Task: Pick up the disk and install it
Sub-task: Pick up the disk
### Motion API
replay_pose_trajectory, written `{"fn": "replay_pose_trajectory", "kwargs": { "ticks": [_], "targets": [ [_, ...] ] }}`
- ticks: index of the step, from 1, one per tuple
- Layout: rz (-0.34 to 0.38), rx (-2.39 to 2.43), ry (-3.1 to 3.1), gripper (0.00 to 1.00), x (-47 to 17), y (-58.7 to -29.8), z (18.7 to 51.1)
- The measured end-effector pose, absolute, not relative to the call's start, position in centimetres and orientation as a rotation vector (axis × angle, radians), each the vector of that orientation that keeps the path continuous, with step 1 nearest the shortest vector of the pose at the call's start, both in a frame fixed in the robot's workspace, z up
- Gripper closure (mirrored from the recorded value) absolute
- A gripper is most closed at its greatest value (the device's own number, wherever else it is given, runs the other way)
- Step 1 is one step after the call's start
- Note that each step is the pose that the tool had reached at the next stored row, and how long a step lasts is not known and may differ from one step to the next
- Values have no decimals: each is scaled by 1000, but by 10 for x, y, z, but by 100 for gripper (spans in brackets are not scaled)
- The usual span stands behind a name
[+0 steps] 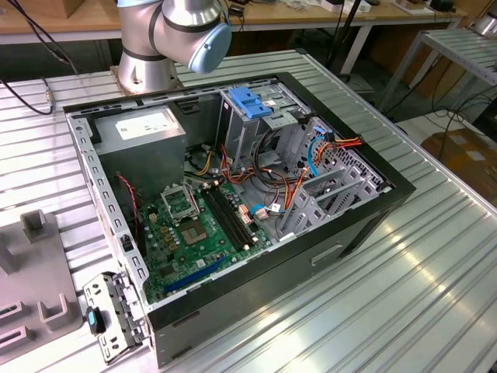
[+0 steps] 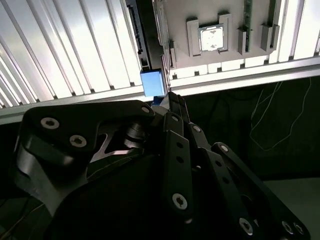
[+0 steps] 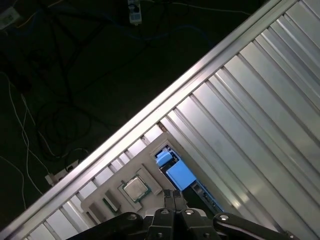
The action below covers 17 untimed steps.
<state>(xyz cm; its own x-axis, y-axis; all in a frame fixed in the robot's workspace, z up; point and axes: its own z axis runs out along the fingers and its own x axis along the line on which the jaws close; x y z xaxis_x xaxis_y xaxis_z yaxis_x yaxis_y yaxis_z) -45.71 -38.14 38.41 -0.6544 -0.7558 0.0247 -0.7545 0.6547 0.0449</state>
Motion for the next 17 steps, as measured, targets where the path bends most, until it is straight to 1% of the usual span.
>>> {"fn": "replay_pose_trajectory", "kwargs": {
  "ticks": [17],
  "targets": [
    [-45,1378,-2776,89,-457,-381,384]
  ]
}}
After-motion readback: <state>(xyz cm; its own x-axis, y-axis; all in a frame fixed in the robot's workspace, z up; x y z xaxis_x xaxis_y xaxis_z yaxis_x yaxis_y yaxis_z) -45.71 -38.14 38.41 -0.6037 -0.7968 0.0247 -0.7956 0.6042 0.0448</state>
